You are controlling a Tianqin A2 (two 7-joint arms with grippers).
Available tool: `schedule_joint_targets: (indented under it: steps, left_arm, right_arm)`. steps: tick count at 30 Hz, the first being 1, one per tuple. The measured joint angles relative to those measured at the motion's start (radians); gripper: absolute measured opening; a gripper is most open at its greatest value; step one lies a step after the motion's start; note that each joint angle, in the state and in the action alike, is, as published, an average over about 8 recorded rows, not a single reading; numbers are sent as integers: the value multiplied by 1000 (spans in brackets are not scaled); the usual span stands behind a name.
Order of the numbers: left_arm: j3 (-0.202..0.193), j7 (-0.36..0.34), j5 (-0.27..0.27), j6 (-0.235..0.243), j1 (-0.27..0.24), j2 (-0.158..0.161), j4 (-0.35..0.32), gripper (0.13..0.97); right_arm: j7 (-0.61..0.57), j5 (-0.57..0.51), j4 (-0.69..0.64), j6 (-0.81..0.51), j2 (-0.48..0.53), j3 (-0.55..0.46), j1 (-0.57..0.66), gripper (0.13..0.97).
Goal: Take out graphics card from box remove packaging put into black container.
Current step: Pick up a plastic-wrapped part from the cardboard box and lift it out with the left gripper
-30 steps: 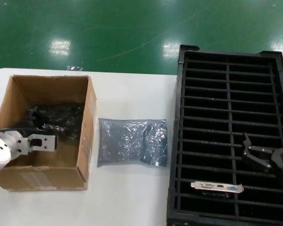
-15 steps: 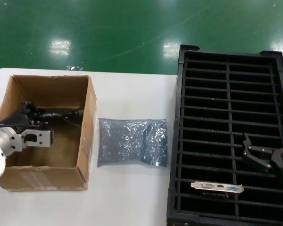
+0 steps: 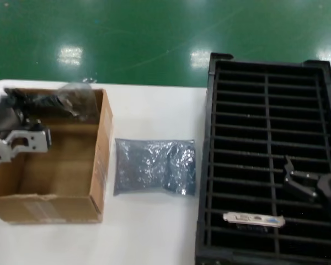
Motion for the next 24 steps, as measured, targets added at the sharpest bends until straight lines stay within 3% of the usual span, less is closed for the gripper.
schedule_joint_targets:
  steps: [7, 13, 19, 24]
  left_arm:
    - [-129, -71, 52, 87, 147, 18, -305, 139]
    - [-203, -118, 52, 155, 283, 38, -551, 139]
    - [-230, -135, 33, 183, 393, 62, -711, 139]
    - [-209, -131, 10, 184, 460, 87, -776, 139]
  right_arm:
    - [0, 0, 0, 0, 0, 0, 0, 966]
    - [0, 0, 0, 0, 0, 0, 0, 966]
    - [0, 0, 0, 0, 0, 0, 0, 966]
    - [0, 0, 0, 0, 0, 0, 0, 966]
